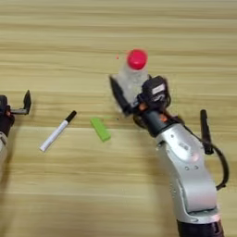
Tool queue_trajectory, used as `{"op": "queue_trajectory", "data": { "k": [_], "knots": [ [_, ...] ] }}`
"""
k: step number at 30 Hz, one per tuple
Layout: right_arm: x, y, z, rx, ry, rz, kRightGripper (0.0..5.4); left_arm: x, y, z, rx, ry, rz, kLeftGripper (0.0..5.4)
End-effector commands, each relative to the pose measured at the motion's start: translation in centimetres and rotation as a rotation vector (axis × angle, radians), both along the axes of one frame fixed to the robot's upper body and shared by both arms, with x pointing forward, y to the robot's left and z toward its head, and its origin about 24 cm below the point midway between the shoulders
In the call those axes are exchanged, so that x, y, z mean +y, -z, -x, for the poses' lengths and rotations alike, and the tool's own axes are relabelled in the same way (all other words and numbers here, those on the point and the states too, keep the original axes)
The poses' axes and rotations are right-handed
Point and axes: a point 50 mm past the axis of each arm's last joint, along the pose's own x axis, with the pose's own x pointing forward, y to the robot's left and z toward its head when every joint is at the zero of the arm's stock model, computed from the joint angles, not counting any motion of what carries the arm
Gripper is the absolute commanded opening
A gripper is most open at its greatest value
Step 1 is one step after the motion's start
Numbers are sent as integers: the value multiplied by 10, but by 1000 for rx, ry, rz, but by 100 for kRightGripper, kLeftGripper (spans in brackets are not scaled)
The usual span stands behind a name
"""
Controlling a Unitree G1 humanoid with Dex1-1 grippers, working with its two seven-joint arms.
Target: Move the objects on the table
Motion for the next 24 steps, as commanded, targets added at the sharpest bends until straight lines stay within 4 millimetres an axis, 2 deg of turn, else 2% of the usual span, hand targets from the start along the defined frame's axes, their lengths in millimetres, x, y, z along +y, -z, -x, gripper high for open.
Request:
{"op": "queue_trajectory", "data": {
  "k": [1, 4, 6, 16, 24],
  "knots": [
    [-38, -25, 5, -119, 214, -8, 316, 1, -3, -2, -10, 1, -14, 540],
    [-61, -30, 3, -154, 376, 12, 316, 1, -3, -2, -9, 1, -14, 540],
    [-70, -27, 0, -140, 435, 11, 316, 1, -3, -2, -9, 1, -14, 540],
    [-94, -2, -19, -27, 538, -11, 316, 1, -3, -2, -8, 1, -13, 540],
    [-100, 27, -36, 89, 525, -24, 316, 1, -3, -2, -7, -1, -14, 540]
  ]
}}
